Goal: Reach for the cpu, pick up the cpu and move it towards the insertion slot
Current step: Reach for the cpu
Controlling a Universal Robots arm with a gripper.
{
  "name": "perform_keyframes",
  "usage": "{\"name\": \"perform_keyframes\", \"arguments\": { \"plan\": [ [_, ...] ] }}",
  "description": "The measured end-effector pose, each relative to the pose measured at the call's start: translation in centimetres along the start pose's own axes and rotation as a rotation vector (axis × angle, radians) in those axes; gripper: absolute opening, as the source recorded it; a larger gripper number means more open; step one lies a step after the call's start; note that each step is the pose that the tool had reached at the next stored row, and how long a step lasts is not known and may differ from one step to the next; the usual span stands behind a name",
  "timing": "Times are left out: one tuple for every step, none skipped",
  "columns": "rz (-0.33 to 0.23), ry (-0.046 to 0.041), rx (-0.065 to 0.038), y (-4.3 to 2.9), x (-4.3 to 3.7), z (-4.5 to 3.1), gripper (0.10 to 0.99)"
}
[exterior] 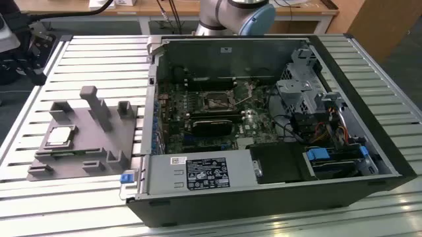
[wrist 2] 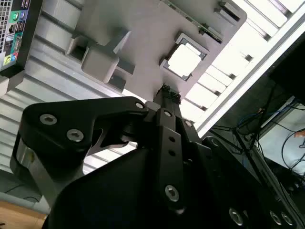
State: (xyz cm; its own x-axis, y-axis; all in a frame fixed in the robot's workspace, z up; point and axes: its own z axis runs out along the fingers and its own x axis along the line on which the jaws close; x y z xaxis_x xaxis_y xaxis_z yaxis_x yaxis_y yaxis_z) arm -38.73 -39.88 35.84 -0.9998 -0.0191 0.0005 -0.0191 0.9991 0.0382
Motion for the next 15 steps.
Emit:
{"name": "perform_keyframes", "arguments": {
  "plan": [
    [0.000,0.0000,0.000,0.00,0.00,0.00,0.106],
    [0.000,0.0000,0.000,0.00,0.00,0.00,0.106],
    [0.000,0.0000,0.000,0.00,0.00,0.00,0.106],
    [0.000,0.0000,0.000,0.00,0.00,0.00,0.106],
    [0.000,0.0000,0.000,0.00,0.00,0.00,0.106],
    [0.000,0.0000,0.000,0.00,0.00,0.00,0.106],
    [0.000,0.0000,0.000,0.00,0.00,0.00,0.106],
    [0.000,0.0000,0.000,0.00,0.00,0.00,0.106],
    [0.000,0.0000,0.000,0.00,0.03,0.00,0.106],
    [0.000,0.0002,0.000,0.01,0.14,0.00,0.106],
    [0.000,0.0000,0.001,0.01,0.24,0.04,0.106],
    [0.000,-0.0001,0.004,0.01,0.34,0.12,0.106],
    [0.000,0.0004,0.006,0.01,0.53,0.17,0.106],
    [0.000,0.0003,0.006,0.01,0.75,0.26,0.106],
    [0.000,0.0001,0.006,0.01,1.02,0.36,0.106]
  ]
}}
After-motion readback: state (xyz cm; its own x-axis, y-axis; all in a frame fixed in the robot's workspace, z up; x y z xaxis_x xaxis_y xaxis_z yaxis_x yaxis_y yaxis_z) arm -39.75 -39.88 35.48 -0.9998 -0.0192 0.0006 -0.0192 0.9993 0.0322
